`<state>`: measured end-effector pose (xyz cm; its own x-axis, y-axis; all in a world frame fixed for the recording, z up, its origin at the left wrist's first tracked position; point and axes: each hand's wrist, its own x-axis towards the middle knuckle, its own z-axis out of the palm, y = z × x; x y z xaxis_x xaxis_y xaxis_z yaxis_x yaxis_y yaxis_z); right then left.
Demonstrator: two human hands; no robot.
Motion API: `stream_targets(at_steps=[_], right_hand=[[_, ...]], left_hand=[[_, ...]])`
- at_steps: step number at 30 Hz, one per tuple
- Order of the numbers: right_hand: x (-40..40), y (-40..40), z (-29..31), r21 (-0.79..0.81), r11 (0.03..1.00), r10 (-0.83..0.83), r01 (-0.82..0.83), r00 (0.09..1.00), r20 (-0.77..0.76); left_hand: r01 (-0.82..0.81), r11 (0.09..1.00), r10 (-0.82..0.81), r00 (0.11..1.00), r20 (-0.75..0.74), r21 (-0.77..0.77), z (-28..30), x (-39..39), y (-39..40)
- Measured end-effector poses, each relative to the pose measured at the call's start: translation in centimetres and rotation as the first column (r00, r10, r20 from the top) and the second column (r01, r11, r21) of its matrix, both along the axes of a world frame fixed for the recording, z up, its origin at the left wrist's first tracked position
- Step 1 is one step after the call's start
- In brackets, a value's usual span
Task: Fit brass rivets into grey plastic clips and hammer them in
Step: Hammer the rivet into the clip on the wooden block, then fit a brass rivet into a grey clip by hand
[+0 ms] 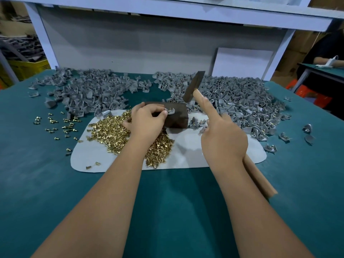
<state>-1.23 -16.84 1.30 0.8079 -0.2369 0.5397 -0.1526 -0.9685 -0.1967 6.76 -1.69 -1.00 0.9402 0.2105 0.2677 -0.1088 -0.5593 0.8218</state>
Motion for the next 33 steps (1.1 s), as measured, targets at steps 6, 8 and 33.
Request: stream_targets(at_steps=[6,8,33], right_hand=[[1.1,-1.9,-0.6,0.08,0.992,-0.088,0.094,0.993,-0.077],[1.5,-2.3,-0.8,0.085,0.988,-0.122,0.129,0.989,-0.083],[3.9,2.9,-1.4,0.818,0.376,0.454,-0.436,0.856,0.248]], left_hand=[[0.024,0.999,-0.026,0.999,-0.031,-0.042,0.1,-0.1,0.2],[0.029,0.998,-0.031,0.999,-0.036,-0.052,0.1,-0.1,0.2],[0.248,0.968,-0.236,0.952,0.194,-0.042,1.5,-1.8,0.3]])
